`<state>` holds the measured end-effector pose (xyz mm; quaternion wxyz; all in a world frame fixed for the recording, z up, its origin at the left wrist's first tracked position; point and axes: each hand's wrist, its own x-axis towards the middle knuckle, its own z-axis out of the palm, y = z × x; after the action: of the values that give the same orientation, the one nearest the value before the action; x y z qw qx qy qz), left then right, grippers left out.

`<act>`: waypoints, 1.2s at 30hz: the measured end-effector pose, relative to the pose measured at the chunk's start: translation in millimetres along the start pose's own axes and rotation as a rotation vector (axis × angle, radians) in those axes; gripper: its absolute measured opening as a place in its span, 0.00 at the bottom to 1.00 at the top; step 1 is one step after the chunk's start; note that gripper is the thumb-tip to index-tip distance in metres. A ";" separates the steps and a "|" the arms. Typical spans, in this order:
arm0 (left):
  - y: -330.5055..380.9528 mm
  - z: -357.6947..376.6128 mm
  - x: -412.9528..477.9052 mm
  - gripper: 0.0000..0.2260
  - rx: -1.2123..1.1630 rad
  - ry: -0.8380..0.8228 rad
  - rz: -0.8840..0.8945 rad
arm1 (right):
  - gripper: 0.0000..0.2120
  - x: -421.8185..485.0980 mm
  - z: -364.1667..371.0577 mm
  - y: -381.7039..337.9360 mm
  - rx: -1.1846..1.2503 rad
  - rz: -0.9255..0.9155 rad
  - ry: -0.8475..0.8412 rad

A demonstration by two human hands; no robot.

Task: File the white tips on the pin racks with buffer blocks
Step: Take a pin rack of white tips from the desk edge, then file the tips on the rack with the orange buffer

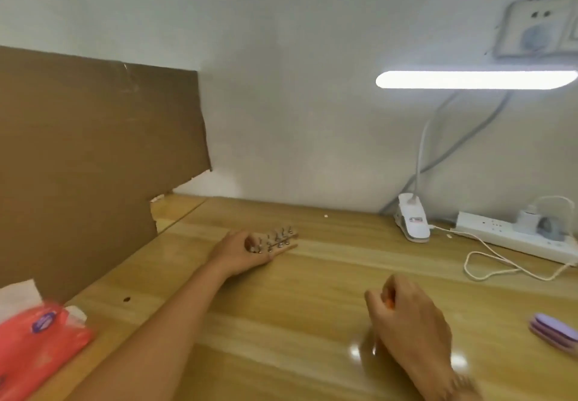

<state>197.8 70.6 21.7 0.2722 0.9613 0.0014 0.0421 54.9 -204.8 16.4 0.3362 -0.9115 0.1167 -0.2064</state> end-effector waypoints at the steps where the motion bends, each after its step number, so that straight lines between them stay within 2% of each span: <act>1: 19.0 12.6 -14.3 0.17 -0.001 -0.033 0.061 | 0.11 1.2 -4.0 5.2 0.102 0.047 0.042; 4: 71.4 47.5 -51.9 0.19 0.009 -0.110 0.203 | 0.08 9.4 -22.0 24.9 0.220 0.127 0.084; 8: 114.1 75.9 -83.7 0.22 -0.013 -0.148 0.293 | 0.06 6.2 -68.1 73.9 0.093 -0.073 0.334; 10: 128.4 83.5 -91.1 0.21 -0.035 -0.163 0.315 | 0.07 6.8 -99.5 104.6 -0.031 -0.051 0.409; 12: 142.0 91.7 -95.8 0.20 -0.050 -0.173 0.341 | 0.17 11.5 -126.4 136.2 -0.167 0.119 0.351; 14: 153.9 101.9 -100.2 0.19 -0.054 -0.158 0.365 | 0.32 12.0 -141.0 156.8 -0.309 0.281 0.208; 15: 157.3 106.3 -101.8 0.19 -0.057 -0.145 0.377 | 0.36 12.6 -142.5 162.1 -0.331 0.308 0.154; 16: 159.5 110.1 -102.7 0.20 -0.062 -0.130 0.387 | 0.37 13.9 -142.0 165.2 -0.327 0.300 0.123; 19: 157.3 113.8 -102.0 0.24 -0.071 -0.086 0.407 | 0.23 21.1 -134.4 168.5 -0.354 0.177 0.053; 21: 157.2 114.1 -100.4 0.24 -0.081 -0.041 0.399 | 0.18 28.5 -130.8 170.7 -0.394 0.110 0.053; 24: 159.6 115.5 -98.6 0.24 -0.131 -0.004 0.374 | 0.17 41.5 -128.3 174.9 -0.399 0.081 0.095; 28: 159.1 116.8 -97.6 0.20 -0.242 -0.030 0.363 | 0.16 59.5 -125.4 178.1 -0.388 0.166 0.163; 32: 155.8 111.2 -102.7 0.14 -0.327 -0.031 0.354 | 0.29 64.5 -124.8 174.8 -0.248 0.293 0.192; 36: 155.5 108.5 -110.9 0.12 -0.316 -0.062 0.373 | 0.17 52.6 -124.5 171.0 -0.035 0.355 0.216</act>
<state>93.0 -121.4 2.3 0.4066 0.8913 -0.1912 0.0616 32.3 -421.2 4.8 0.3367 -0.8550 0.3143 -0.2383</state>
